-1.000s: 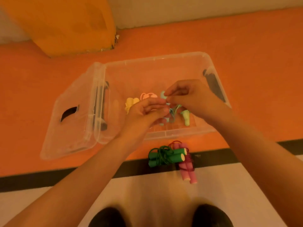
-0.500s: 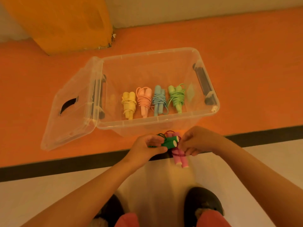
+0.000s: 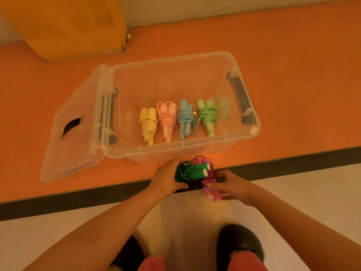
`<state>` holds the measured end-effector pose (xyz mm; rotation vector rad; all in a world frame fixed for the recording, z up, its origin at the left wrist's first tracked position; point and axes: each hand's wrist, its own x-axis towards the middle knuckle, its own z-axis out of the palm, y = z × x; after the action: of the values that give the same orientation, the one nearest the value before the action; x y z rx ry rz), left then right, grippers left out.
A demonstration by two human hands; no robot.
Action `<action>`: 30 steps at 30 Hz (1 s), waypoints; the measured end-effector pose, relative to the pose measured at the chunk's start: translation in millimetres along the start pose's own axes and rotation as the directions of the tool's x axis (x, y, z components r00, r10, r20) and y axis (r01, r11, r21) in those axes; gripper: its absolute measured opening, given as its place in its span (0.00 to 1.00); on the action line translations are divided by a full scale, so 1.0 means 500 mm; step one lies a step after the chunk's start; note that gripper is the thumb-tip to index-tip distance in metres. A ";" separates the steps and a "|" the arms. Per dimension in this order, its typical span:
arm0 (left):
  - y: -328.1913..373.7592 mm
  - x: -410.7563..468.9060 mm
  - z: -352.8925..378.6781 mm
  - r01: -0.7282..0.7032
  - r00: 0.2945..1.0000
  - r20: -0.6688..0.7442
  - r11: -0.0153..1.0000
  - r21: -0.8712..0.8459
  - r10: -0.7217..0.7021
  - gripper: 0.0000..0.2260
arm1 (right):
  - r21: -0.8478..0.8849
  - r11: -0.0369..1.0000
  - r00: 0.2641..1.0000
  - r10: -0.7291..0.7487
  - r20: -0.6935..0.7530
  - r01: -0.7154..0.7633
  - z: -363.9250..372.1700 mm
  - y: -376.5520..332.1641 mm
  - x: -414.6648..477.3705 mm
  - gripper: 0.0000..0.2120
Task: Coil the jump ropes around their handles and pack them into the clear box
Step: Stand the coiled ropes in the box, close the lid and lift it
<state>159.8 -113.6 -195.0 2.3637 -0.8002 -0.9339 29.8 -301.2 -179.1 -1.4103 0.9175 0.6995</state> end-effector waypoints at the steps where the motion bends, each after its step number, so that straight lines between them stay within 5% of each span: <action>1: 0.001 0.005 0.001 -0.011 1.000 0.014 1.000 0.002 0.010 0.41 | 0.040 0.999 1.000 -0.010 -0.002 0.010 0.005 0.007 0.009 0.37; 7: 0.005 -0.005 -0.026 -0.018 0.997 0.069 0.993 -0.118 0.026 0.36 | 0.140 0.986 0.992 -0.077 -0.100 0.091 0.013 -0.002 -0.005 0.29; 18: 0.106 -0.186 -0.253 -0.085 0.973 0.199 0.986 -0.141 0.113 0.27 | -0.121 0.944 0.947 -0.289 0.142 0.306 -0.099 -0.098 -0.210 0.26; 22: 0.164 -0.231 -0.367 -0.145 0.985 0.075 0.984 -0.104 0.153 0.32 | -0.205 0.875 0.897 -0.409 0.169 0.438 -0.114 -0.173 -0.305 0.27; 30: 0.195 -0.186 -0.448 -0.168 0.957 -0.263 0.975 -0.145 0.125 0.36 | -0.094 0.715 0.716 -0.697 -0.025 0.693 -0.122 -0.309 -0.350 0.30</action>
<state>233.4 -75.4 52.8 2.1876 -0.7535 -0.5977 68.0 -351.9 53.4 -1.7022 0.3297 0.1097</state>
